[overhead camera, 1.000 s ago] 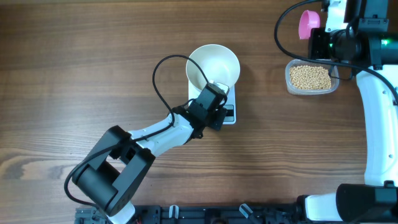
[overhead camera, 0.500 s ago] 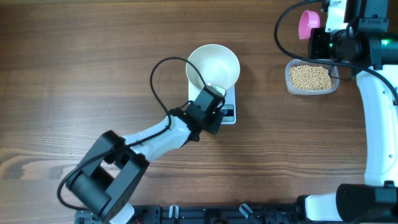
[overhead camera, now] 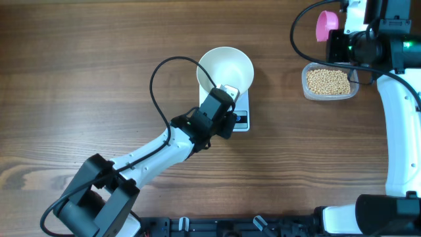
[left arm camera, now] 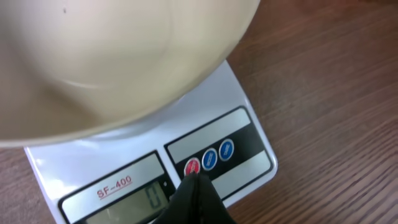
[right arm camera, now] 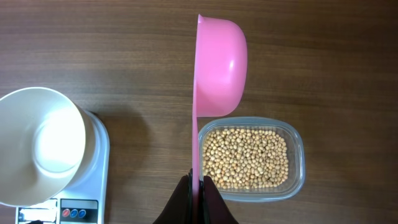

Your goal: Scoop item into bowl and weigh 150g on scale

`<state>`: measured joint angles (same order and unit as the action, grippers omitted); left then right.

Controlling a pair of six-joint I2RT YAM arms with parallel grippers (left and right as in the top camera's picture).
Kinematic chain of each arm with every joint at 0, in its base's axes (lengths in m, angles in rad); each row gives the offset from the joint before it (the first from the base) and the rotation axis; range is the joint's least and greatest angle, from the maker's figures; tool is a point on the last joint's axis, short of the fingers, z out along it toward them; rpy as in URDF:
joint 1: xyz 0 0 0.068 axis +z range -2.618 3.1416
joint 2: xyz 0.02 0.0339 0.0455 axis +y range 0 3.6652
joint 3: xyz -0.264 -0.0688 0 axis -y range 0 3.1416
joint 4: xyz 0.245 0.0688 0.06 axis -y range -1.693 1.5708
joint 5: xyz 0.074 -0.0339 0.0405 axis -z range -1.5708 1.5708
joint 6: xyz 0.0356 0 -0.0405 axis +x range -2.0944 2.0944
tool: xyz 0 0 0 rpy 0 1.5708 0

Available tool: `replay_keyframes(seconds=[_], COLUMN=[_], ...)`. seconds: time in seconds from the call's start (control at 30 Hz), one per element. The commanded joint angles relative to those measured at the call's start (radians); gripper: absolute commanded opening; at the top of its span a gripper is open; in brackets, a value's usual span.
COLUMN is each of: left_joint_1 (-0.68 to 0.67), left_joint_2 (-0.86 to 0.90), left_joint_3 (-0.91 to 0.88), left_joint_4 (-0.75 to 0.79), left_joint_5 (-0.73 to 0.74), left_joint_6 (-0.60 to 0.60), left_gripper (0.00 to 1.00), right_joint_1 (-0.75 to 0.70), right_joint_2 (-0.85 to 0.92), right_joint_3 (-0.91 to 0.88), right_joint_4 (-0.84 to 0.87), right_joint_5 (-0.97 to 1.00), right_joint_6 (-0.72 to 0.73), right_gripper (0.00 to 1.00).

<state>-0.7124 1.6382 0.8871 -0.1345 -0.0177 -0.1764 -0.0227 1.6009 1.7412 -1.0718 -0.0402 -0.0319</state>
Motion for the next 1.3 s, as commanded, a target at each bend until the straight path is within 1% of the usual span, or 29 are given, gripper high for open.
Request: replay_keyframes(seconds=[0.0, 0.13, 0.27, 0.3, 0.4, 0.43, 0.53, 0.57, 0.63, 0.7, 0.77, 0.8, 0.83, 0.97, 1.07, 1.17, 1.27], left_joint_1=[0.004, 0.031, 0.114, 0.181, 0.307, 0.345, 0.505, 0.563, 0.676, 0.786, 0.887, 0.936, 0.995, 1.167, 1.266, 1.323, 1.351], left_joint_2=[-0.074, -0.178, -0.283, -0.336, -0.405, -0.418, -0.456, -0.461, -0.462, -0.458, -0.457, -0.457, -0.457, -0.450, -0.442, -0.433, -0.423], left_joint_3=[-0.003, -0.003, -0.003, -0.003, -0.003, -0.003, -0.003, -0.003, -0.003, -0.003, -0.003, -0.003, -0.003, -0.003, -0.003, -0.003, -0.003], left_joint_4=[0.018, 0.014, -0.019, -0.045, -0.065, -0.065, -0.064, -0.064, -0.064, -0.064, -0.064, -0.064, -0.064, -0.064, -0.064, -0.059, -0.051], left_joint_5=[-0.013, -0.013, -0.014, -0.014, -0.015, -0.018, -0.030, -0.037, -0.047, -0.049, -0.058, -0.063, -0.069, -0.085, -0.085, -0.085, -0.085], left_joint_6=[-0.002, -0.084, -0.159, -0.218, -0.278, -0.287, -0.311, -0.311, -0.311, -0.311, -0.311, -0.311, -0.311, -0.311, -0.311, -0.311, -0.311], left_gripper=[0.04, 0.04, 0.04, 0.04, 0.04, 0.04, 0.09, 0.15, 0.44, 0.52, 0.68, 0.97, 1.00, 1.00, 1.00, 1.00, 1.00], right_joint_1=[0.002, 0.002, 0.002, 0.002, 0.002, 0.002, 0.002, 0.002, 0.002, 0.002, 0.002, 0.002, 0.002, 0.002, 0.002, 0.002, 0.002], right_joint_2=[0.012, 0.012, 0.012, 0.012, 0.012, 0.012, 0.012, 0.012, 0.012, 0.012, 0.012, 0.012, 0.012, 0.012, 0.012, 0.012, 0.012], right_joint_3=[-0.003, -0.002, -0.003, -0.003, -0.003, -0.003, -0.003, -0.003, -0.003, -0.003, -0.003, -0.003, -0.003, -0.003, -0.003, -0.003, -0.003], right_joint_4=[0.005, 0.005, 0.010, 0.010, 0.009, 0.009, 0.009, 0.009, 0.009, 0.009, 0.009, 0.008, 0.004, -0.010, -0.039, -0.082, -0.108], right_joint_5=[0.017, 0.018, 0.018, 0.018, 0.017, 0.017, 0.018, 0.017, 0.018, 0.017, 0.017, 0.017, 0.017, 0.018, 0.018, 0.017, 0.017], right_joint_6=[-0.018, -0.021, -0.047, -0.047, -0.047, -0.047, -0.049, -0.056, -0.080, -0.099, -0.100, -0.099, -0.100, -0.100, -0.100, -0.097, -0.095], right_gripper=[0.04, 0.04, 0.04, 0.04, 0.04, 0.04, 0.04, 0.04, 0.04, 0.04, 0.04, 0.04, 0.04, 0.04, 0.04, 0.04, 0.04])
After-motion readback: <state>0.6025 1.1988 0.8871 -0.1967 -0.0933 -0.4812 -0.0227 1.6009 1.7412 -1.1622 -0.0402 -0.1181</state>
